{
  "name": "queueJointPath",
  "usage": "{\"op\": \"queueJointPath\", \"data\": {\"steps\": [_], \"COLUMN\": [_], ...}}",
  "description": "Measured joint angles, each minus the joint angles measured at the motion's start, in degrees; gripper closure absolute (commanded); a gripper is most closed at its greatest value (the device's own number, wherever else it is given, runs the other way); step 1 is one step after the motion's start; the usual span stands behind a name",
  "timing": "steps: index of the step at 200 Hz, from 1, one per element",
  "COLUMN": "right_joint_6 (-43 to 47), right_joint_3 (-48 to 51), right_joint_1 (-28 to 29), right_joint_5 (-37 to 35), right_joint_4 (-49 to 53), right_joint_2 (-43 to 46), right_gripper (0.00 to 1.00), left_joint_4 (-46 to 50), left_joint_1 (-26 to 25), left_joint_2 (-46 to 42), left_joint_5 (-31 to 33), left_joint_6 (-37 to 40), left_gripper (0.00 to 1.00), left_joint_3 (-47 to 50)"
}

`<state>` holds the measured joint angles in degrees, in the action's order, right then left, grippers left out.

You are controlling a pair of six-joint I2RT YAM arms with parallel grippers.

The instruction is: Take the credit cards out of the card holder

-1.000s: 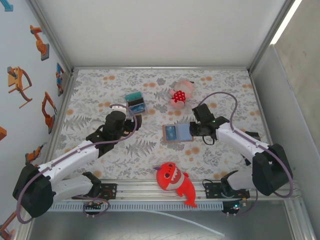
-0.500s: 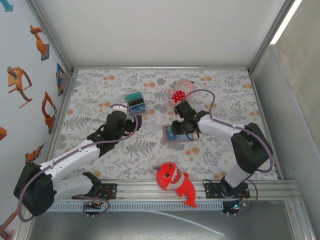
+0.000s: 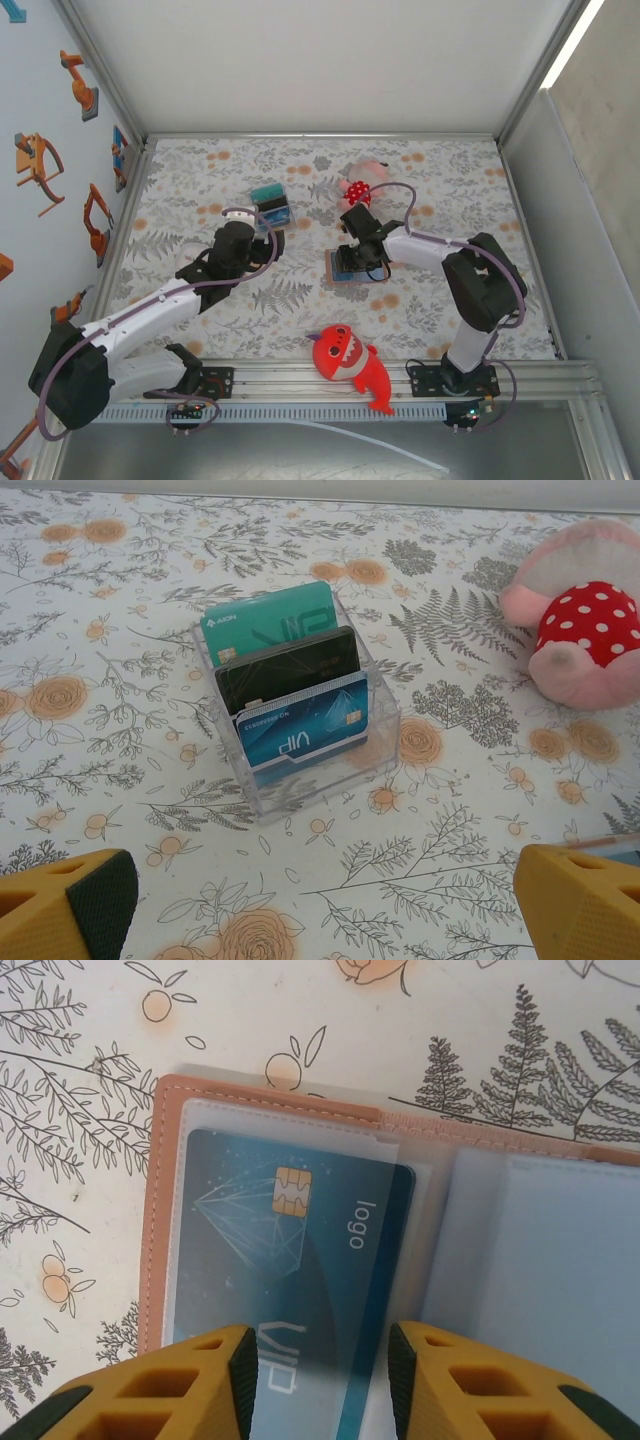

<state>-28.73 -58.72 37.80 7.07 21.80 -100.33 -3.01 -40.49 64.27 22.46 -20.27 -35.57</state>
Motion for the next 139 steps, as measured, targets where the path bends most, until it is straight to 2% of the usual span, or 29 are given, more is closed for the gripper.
{"op": "queueJointPath", "data": {"steps": [59,139], "right_joint_6": [-0.11,-3.82], "right_joint_3": [-0.09,1.01], "right_joint_1": [0.00,1.05], "right_joint_5": [1.53,10.16], "right_joint_4": [-0.28,-5.73], "right_joint_2": [-1.07,-1.07], "right_gripper": [0.60,0.60], "left_joint_4": [0.02,0.66], "left_joint_1": [-0.11,-2.49], "left_joint_2": [0.87,5.73], "left_joint_5": [-0.17,0.70], "left_joint_6": [0.20,2.91], "left_gripper": [0.03,0.03], "left_joint_3": [0.00,-2.10]}}
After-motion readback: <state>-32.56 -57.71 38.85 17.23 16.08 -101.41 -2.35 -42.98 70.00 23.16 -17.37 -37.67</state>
